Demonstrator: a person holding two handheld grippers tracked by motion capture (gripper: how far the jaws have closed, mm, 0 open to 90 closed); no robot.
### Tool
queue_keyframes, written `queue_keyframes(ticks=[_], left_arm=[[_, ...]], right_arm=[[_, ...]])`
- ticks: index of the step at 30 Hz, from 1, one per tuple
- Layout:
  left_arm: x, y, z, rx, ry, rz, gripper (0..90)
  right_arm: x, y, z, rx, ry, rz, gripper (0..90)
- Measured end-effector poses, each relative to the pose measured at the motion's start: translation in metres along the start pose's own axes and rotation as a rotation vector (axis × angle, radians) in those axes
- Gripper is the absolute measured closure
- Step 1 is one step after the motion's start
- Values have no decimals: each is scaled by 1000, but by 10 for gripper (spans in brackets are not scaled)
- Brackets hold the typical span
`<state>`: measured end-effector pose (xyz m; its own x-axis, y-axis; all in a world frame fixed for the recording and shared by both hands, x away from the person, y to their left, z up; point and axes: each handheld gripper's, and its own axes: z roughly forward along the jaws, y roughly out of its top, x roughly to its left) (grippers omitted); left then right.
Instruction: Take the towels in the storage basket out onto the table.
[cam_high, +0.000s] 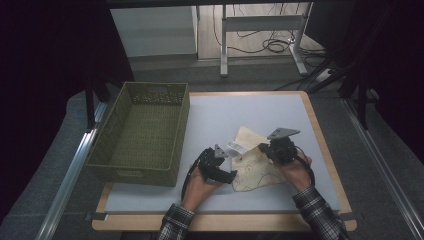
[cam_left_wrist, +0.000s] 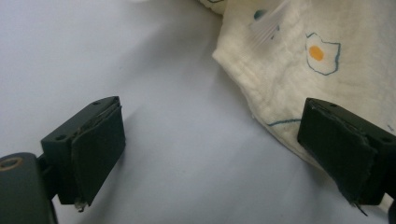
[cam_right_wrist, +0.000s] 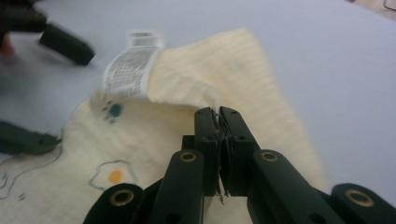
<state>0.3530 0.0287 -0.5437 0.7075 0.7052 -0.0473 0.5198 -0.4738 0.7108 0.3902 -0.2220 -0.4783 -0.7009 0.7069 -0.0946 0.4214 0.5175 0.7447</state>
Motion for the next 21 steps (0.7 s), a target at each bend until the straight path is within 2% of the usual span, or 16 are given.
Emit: queue_keyframes(ticks=[7,11,13,17,21], left_arm=[[0,0,0,0,1,1,77],[0,0,0,0,0,-2,77],[0,0,0,0,0,-2,77],[0,0,0,0,0,-2,77],[0,0,0,0,-3,-3,76]], right_arm=[[-57,4,-23,-24,-88,141,861],[-89,-6,-29,-23,-148,227,860],[-103,-16,-29,-5,-171,267,858],[-123,-41,-25,31,-187,350,802],[-129,-55,-27,24,-175,394,726]])
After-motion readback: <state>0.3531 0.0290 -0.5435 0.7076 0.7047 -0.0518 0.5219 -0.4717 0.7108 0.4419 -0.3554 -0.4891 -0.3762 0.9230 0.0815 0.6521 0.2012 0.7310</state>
